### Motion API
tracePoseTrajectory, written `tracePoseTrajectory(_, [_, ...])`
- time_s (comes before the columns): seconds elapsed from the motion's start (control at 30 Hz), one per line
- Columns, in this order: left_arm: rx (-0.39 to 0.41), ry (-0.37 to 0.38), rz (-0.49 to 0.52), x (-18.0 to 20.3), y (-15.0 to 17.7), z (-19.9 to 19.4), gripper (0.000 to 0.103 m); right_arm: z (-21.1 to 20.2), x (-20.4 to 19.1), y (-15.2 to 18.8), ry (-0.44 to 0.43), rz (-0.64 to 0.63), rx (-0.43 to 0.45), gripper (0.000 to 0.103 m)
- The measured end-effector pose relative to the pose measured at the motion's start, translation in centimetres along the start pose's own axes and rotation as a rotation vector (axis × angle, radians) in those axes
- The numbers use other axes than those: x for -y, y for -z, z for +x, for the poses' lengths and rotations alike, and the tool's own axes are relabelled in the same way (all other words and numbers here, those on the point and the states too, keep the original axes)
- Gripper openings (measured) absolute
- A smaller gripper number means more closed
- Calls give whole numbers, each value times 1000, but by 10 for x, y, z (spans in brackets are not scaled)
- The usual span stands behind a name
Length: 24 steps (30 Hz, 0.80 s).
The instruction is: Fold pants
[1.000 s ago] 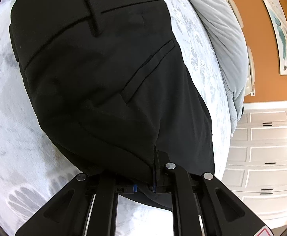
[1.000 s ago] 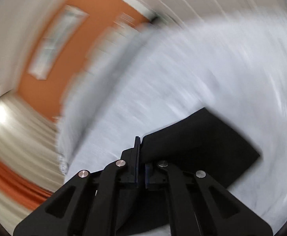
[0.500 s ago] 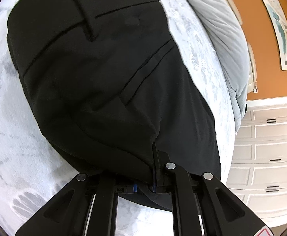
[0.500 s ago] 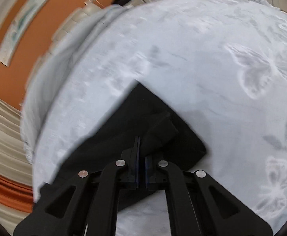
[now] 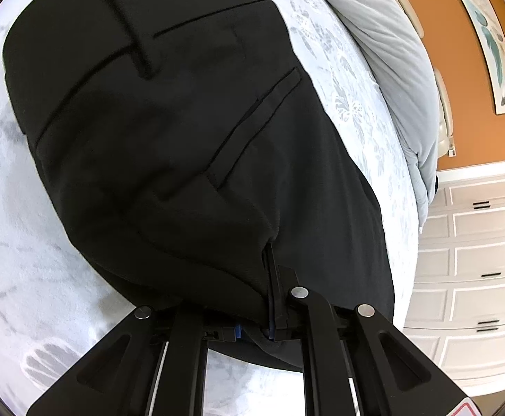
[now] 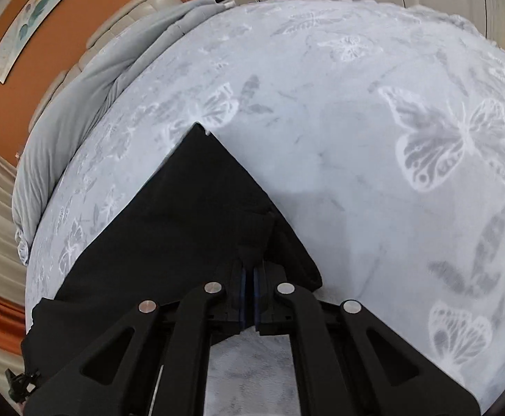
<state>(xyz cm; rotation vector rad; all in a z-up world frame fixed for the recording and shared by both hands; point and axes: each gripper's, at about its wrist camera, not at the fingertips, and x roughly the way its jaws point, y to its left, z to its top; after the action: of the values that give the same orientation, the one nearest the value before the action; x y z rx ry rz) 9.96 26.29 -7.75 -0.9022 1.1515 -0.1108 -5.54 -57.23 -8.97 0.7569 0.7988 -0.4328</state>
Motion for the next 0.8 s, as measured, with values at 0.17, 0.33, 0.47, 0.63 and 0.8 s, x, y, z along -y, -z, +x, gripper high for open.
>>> tracePoseTrajectory(0.17, [88,75,25,8,-3,-20,6,7,-14,-5,-10,12,8,2])
tracePoseTrajectory(0.33, [39,-49,32,-11,0,-29,21,1,-15,10,62,-24,-22,13])
tracePoseTrajectory(0.47, [44,73,-96,-35,0,-50,35,-16,-22,14,179,-40,-30,42])
tracePoseTrajectory(0.63, [255,70,-110,-39,-15,-91,76,-81,-63,26,193,-97,160,68])
tracePoseTrajectory(0.8, [244,81,-223,-58,-49,-67,73,-85,-130,57,2,-211,134,75])
